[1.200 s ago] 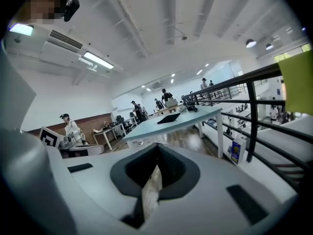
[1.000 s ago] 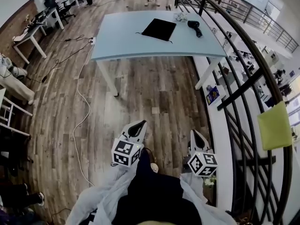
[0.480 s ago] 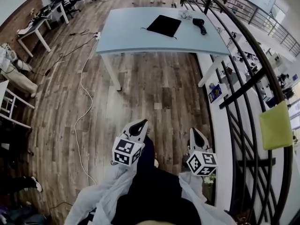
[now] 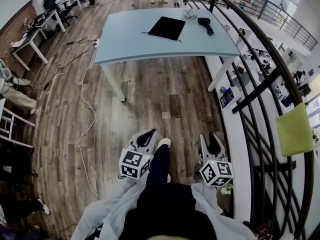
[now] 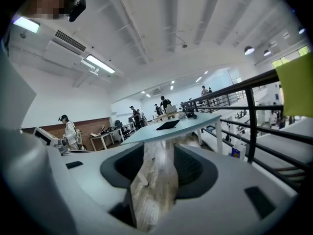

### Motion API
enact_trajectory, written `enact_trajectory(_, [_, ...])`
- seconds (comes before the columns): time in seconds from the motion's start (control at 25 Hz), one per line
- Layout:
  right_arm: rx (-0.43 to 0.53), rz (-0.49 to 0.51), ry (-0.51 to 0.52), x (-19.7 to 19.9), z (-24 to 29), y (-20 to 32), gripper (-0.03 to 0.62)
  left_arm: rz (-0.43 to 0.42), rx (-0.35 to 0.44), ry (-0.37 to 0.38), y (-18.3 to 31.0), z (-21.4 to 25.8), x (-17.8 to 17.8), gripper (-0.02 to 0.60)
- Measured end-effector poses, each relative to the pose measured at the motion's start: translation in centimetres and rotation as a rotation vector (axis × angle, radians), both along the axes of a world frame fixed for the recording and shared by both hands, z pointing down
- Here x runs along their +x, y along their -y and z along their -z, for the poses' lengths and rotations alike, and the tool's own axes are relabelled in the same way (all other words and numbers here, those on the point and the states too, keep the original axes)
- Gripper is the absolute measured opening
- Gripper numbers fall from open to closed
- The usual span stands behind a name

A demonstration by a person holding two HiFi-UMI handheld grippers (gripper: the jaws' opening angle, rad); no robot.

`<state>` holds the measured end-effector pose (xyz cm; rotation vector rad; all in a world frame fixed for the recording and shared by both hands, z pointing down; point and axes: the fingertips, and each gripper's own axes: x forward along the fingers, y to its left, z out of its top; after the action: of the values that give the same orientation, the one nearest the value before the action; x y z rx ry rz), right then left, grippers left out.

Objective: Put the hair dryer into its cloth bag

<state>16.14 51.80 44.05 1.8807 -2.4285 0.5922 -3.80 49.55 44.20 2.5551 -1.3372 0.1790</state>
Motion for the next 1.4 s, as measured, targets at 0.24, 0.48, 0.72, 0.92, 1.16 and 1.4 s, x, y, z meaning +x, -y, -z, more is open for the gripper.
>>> enact_trajectory(0.24, [-0.020, -0.028, -0.004, 0.7, -0.6, 4.0, 0.353, 0.013, -0.012, -0.002, 3.8, -0.4, -0.1, 0.017])
enact_trajectory(0.48, [-0.023, -0.020, -0.010, 1.7, -0.2, 8.8, 0.353, 0.059, -0.016, -0.062, 9.0, 0.4, -0.1, 0.022])
enact_trajectory(0.72, [-0.019, -0.031, -0.013, 2.4, 0.8, 13.8, 0.353, 0.058, -0.020, -0.069, 14.2, 1.3, 0.1, 0.195])
enact_trajectory(0.92, [-0.027, -0.020, -0.019, 2.5, 1.3, 18.0, 0.354, 0.061, -0.028, -0.027, 18.5, 1.2, 0.2, 0.195])
enact_trajectory(1.16, [-0.021, -0.010, -0.027, 2.2, 1.8, 23.2, 0.354, 0.065, -0.012, -0.023, 23.7, 1.8, -0.2, 0.193])
enact_trajectory(1.4, [-0.014, -0.007, -0.023, 1.3, 1.6, 27.5, 0.353, 0.067, 0.003, -0.038, 28.3, 2.1, -1.2, 0.187])
